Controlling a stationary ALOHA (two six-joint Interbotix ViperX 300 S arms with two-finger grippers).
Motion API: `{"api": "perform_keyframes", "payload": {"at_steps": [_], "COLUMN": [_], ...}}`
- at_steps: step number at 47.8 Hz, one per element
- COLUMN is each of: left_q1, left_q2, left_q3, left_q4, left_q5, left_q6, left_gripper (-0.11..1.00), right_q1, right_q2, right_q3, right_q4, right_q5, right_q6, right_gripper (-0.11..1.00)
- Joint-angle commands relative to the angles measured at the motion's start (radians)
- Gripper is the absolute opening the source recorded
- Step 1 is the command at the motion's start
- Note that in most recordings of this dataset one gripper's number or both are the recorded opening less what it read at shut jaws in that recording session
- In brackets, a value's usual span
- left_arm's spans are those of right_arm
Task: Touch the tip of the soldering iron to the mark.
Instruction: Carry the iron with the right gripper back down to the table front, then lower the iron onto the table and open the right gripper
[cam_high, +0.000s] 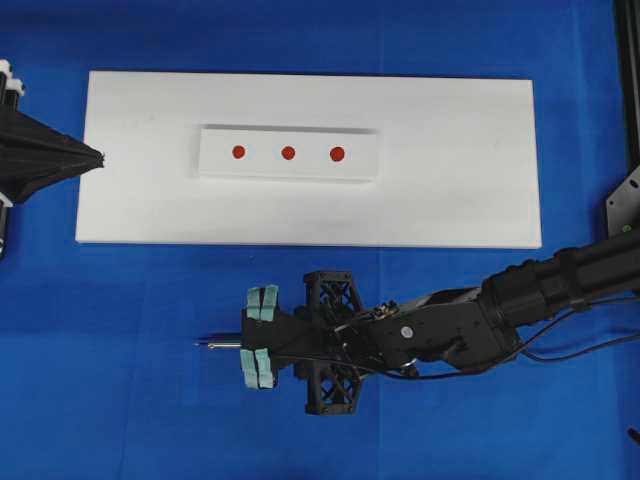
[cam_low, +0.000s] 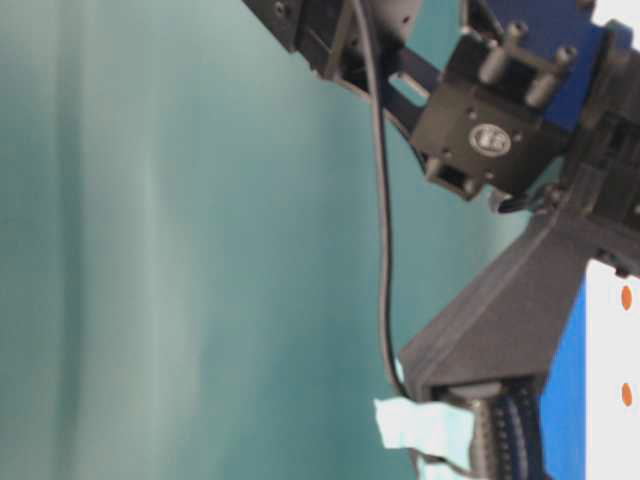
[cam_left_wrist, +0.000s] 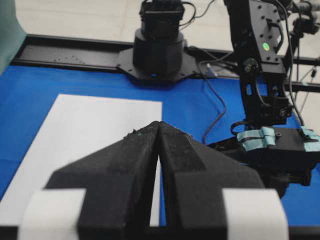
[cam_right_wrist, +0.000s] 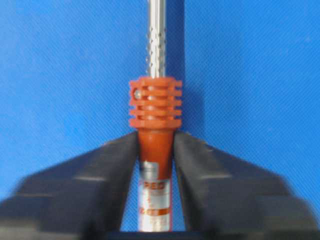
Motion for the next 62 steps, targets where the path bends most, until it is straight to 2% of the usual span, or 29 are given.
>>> {"api": "perform_keyframes", "payload": {"at_steps": [1, 8, 10, 12, 17, 33, 40, 47, 57, 62], "left_q1": [0.000, 0.000, 0.000, 0.000, 0.000, 0.000, 0.000, 0.000, 0.000, -0.005], "left_q2": [0.003, 0.003, 0.003, 0.003, 0.003, 0.002, -0.003, -0.003, -0.003, -0.003], "left_q3": [-0.011, -0.009, -0.011, -0.011, -0.011, -0.011, -0.011, -0.009, -0.009, -0.009], "left_q4": [0.003, 0.003, 0.003, 0.003, 0.003, 0.003, 0.003, 0.003, 0.005, 0.003], "left_q5": [-0.003, -0.003, -0.003, -0.003, -0.003, -0.003, -0.003, -0.003, -0.003, -0.003], "left_q6": [-0.002, -0.014, -0.014, -0.014, -0.014, -0.015, -0.015, -0.015, -0.015, -0.015], "left_gripper": [0.00, 0.00, 0.00, 0.00, 0.00, 0.00, 0.00, 0.00, 0.00, 0.00], "right_q1": [-0.003, 0.002, 0.003, 0.005, 0.008, 0.035, 0.048, 0.044, -0.025, -0.092], "right_q2": [-0.020, -0.041, -0.057, -0.075, -0.135, -0.360, -0.410, -0.416, -0.419, -0.423], "right_q3": [-0.008, -0.014, -0.014, -0.014, -0.014, -0.026, -0.031, -0.029, -0.028, -0.025], "right_q4": [0.002, -0.009, -0.012, -0.012, -0.015, -0.066, -0.078, -0.091, -0.150, -0.153], "right_q5": [-0.003, 0.041, 0.063, 0.083, 0.144, 0.334, 0.413, 0.426, 0.426, 0.426], "right_q6": [0.002, -0.003, -0.003, -0.003, -0.006, -0.008, -0.008, -0.011, -0.021, -0.071], "right_gripper": [0.33, 0.79, 0.90, 0.94, 0.87, 0.89, 0.89, 0.88, 0.88, 0.88]}}
